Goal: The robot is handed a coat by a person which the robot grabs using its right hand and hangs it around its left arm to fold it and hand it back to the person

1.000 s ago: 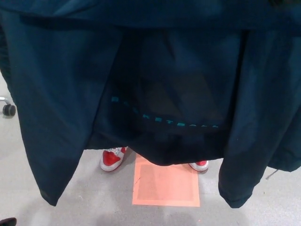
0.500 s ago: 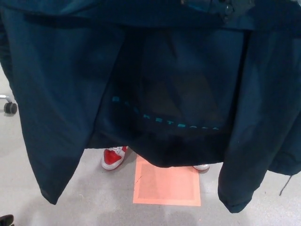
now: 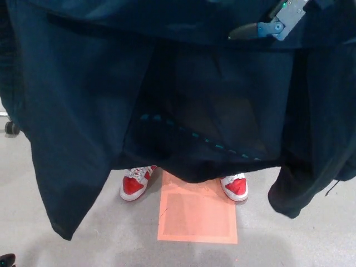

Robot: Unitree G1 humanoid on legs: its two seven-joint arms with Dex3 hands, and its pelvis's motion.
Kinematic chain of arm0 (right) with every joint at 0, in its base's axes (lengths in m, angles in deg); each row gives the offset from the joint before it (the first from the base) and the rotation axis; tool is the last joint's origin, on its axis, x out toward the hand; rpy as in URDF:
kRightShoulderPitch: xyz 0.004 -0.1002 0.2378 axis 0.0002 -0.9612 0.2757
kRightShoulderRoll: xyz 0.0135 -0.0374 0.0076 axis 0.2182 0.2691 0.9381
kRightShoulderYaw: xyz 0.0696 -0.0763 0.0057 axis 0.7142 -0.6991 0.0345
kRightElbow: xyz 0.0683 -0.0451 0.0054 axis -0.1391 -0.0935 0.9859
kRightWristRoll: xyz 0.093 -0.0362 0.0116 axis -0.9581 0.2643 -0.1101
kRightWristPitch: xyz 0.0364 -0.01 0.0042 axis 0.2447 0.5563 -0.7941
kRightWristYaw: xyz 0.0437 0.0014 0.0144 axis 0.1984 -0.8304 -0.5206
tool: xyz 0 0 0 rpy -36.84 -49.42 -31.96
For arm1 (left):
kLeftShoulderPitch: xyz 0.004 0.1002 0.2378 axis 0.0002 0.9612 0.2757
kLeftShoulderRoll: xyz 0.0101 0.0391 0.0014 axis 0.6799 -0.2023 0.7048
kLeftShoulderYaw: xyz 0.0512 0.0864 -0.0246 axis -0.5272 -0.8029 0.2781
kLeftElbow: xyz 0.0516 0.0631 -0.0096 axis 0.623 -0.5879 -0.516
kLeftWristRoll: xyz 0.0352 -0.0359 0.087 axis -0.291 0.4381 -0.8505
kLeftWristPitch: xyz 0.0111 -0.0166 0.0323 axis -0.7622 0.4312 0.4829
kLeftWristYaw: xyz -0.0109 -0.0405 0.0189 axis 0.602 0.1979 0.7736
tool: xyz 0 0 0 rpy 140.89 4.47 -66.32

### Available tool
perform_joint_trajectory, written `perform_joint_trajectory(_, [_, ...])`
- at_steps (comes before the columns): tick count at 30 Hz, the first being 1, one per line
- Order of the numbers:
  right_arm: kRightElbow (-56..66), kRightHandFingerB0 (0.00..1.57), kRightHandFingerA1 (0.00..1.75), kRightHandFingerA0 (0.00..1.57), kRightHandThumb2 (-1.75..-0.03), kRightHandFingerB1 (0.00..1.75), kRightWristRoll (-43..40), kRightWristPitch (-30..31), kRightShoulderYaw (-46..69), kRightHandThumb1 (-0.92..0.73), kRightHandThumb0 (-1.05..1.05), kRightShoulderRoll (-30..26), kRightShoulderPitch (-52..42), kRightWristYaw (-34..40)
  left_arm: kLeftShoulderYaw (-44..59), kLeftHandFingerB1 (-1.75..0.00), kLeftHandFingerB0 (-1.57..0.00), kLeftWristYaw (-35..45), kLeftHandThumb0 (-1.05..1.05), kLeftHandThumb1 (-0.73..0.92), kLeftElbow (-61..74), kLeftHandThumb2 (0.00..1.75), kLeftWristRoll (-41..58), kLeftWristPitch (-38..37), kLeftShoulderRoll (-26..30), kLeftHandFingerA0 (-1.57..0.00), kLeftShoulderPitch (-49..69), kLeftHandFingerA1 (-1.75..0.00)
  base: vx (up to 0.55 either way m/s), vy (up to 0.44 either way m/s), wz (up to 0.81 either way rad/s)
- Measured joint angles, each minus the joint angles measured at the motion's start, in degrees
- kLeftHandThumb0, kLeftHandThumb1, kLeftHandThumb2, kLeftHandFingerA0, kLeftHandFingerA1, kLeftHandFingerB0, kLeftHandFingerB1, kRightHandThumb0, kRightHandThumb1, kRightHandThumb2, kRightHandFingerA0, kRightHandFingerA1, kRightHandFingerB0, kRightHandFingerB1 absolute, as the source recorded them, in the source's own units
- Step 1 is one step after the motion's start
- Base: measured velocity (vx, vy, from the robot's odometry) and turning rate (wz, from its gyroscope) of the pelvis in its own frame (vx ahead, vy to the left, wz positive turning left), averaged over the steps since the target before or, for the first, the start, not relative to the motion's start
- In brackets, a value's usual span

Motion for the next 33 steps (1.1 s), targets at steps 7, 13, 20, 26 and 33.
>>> perform_joint_trajectory(7, [-9.08, 0.06, 0.46, 0.27, -0.82, 0.30, 6.40, -2.26, -8.39, -0.47, -0.82, 2.87, 6.57, -1.85, 0.74, -0.20, -0.05, 0.36, -0.81, 0.79, 0.01, 1.07, 0.58, -0.07, 0.00, -0.05, 0.07, -0.24, 0.00, 0.000, 0.00])
perform_joint_trajectory(13, [-12.95, 0.72, 1.03, 0.96, -0.97, 0.59, 11.71, -2.29, -13.18, -0.54, -0.72, 4.86, 7.60, 3.64, 1.18, -0.25, -0.04, 0.91, -0.75, 0.76, 0.10, 1.04, 1.19, -0.40, -0.01, -0.04, 0.36, -0.29, 0.00, 0.000, 0.00])
perform_joint_trajectory(20, [-15.48, 0.51, 1.13, 0.86, -0.68, 0.39, 15.39, -2.39, -15.82, -0.92, -0.48, 5.81, 7.60, 10.90, 1.61, -0.38, -0.02, 1.29, -0.72, 0.71, 0.20, 1.02, 1.65, -0.41, -0.03, -0.09, 0.43, -0.46, 0.00, 0.000, 0.00])
perform_joint_trajectory(26, [-17.88, 0.50, 1.07, 0.84, -1.07, 0.62, 17.46, -2.97, -15.88, -0.69, -0.32, 6.24, 7.60, 17.38, 2.10, -0.48, 0.00, 1.36, -0.33, 0.64, 0.67, 1.15, 2.08, -0.45, -0.14, 0.00, 0.33, -0.49, 0.00, 0.000, 0.00])
perform_joint_trajectory(33, [-20.55, 0.72, 1.11, 0.76, -0.64, 0.68, 18.17, -4.28, -14.22, -0.86, -0.40, 7.01, 7.58, 24.43, 2.34, -0.31, -0.20, 1.88, -0.64, 0.87, 1.55, 0.66, 2.25, -0.52, -0.47, -0.27, 0.32, -0.35, 0.00, 0.000, 0.00])
